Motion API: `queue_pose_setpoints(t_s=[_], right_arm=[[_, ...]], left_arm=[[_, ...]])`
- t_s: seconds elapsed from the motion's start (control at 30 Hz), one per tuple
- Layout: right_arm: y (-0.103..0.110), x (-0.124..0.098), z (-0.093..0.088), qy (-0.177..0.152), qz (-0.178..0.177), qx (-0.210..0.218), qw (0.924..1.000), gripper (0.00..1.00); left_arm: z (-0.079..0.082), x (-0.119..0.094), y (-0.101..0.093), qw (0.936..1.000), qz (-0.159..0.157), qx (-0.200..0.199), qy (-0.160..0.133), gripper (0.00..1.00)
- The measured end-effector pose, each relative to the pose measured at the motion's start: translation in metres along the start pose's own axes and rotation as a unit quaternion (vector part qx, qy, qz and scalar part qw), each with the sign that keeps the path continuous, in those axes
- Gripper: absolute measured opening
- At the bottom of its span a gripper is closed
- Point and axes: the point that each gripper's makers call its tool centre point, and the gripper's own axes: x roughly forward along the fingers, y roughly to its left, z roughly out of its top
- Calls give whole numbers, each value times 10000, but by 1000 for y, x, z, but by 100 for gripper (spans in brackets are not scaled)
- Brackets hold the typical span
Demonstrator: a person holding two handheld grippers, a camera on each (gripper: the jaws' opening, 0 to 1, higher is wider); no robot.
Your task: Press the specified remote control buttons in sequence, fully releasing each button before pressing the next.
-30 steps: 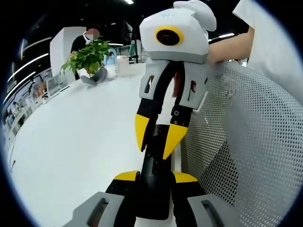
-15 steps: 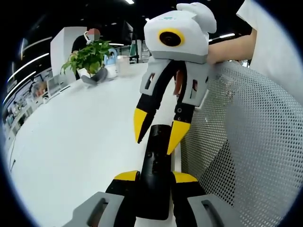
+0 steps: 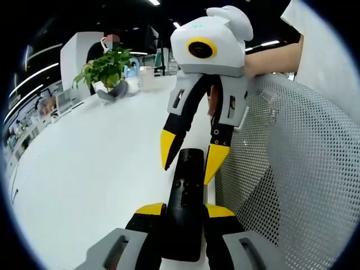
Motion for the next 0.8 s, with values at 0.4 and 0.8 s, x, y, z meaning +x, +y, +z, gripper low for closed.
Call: queue_pose_setpoints(t_s=[0.4, 0.8], right_arm=[[1, 3, -12, 407, -42, -532, 9977, 24], [2, 4, -12, 446, -22, -747, 9962, 22]], left_arm=[[1, 0, 0, 10000, 8, 7, 1, 26], [0, 0, 0, 10000, 12, 24, 17, 26]])
